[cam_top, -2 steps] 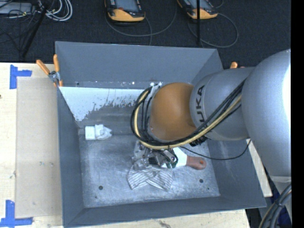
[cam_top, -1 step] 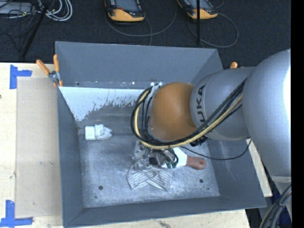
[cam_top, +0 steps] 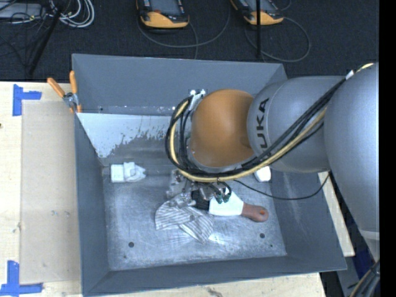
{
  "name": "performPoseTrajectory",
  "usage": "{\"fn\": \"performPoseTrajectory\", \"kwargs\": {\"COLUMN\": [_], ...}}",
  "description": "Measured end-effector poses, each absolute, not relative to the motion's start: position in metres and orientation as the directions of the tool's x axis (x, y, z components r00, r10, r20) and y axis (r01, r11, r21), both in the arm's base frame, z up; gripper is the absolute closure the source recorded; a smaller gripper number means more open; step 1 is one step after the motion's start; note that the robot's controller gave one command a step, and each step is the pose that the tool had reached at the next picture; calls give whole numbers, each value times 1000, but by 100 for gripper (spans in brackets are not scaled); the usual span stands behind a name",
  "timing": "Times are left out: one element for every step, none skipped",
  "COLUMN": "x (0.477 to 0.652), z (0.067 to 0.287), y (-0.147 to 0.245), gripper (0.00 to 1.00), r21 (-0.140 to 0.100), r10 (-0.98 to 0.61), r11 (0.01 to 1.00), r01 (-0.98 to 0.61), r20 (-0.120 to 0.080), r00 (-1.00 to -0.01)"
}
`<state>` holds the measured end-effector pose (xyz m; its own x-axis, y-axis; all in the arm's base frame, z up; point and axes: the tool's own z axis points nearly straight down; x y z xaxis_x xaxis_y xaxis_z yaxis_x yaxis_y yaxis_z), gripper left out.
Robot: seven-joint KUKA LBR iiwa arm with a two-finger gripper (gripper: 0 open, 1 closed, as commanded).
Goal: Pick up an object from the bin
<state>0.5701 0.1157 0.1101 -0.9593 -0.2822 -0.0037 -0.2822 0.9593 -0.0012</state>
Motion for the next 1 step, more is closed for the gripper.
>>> {"fn": "performPoseTrajectory", "kwargs": {"x": [480], "z": [225], "y": [99], "gripper": [100], "r21": [0], "r10": [-120], "r11": [993], "r01": [-120], "r20": [1], "r00": [-993]}}
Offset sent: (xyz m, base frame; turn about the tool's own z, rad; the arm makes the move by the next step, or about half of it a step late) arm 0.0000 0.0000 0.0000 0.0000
